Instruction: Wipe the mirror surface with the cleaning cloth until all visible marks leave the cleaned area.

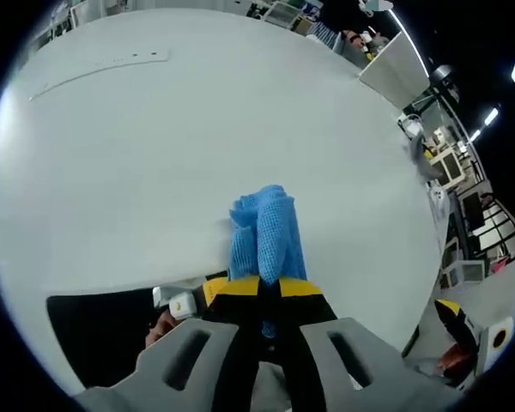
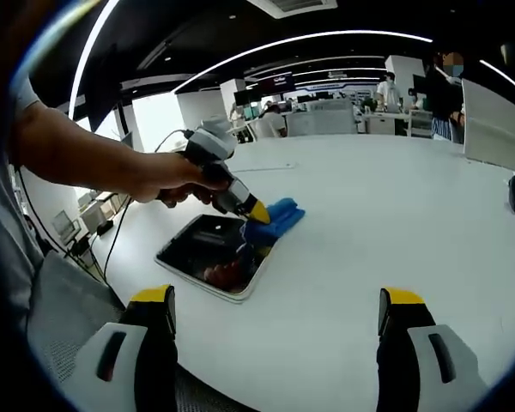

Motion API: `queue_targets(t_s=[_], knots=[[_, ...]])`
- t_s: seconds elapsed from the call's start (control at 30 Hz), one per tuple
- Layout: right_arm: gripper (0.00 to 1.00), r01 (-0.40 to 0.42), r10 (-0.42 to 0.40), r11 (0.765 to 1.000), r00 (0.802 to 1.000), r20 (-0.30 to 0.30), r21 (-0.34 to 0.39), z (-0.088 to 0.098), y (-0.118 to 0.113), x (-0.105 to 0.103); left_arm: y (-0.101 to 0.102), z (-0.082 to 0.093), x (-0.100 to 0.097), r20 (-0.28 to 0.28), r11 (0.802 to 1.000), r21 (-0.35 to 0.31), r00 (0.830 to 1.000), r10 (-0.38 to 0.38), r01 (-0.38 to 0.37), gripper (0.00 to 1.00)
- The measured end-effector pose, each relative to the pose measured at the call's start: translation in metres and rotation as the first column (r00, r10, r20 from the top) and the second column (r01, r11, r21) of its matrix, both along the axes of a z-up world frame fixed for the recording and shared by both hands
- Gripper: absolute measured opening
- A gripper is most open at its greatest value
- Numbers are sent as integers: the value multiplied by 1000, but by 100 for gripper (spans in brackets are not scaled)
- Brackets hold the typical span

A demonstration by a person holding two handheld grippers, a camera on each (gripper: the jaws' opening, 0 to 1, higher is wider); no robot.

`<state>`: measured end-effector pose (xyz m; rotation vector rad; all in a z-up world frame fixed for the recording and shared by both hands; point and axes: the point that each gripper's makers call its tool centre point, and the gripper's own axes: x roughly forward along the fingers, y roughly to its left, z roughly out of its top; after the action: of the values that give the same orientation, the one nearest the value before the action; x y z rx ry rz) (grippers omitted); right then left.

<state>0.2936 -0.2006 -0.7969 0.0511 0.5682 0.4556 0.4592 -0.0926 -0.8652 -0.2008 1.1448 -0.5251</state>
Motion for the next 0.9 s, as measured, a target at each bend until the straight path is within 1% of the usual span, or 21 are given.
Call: queue_targets(t_s=[0.7, 0.9], knots=[[97, -11, 11, 1000, 1000, -6, -4, -1, 2, -1, 30, 1, 0, 7, 1000, 11, 1000, 27, -27, 2], [97, -19, 19, 1000, 1000, -11, -9, -3, 3, -1, 33, 0, 1, 15, 1000, 10, 1000, 23, -24, 2]])
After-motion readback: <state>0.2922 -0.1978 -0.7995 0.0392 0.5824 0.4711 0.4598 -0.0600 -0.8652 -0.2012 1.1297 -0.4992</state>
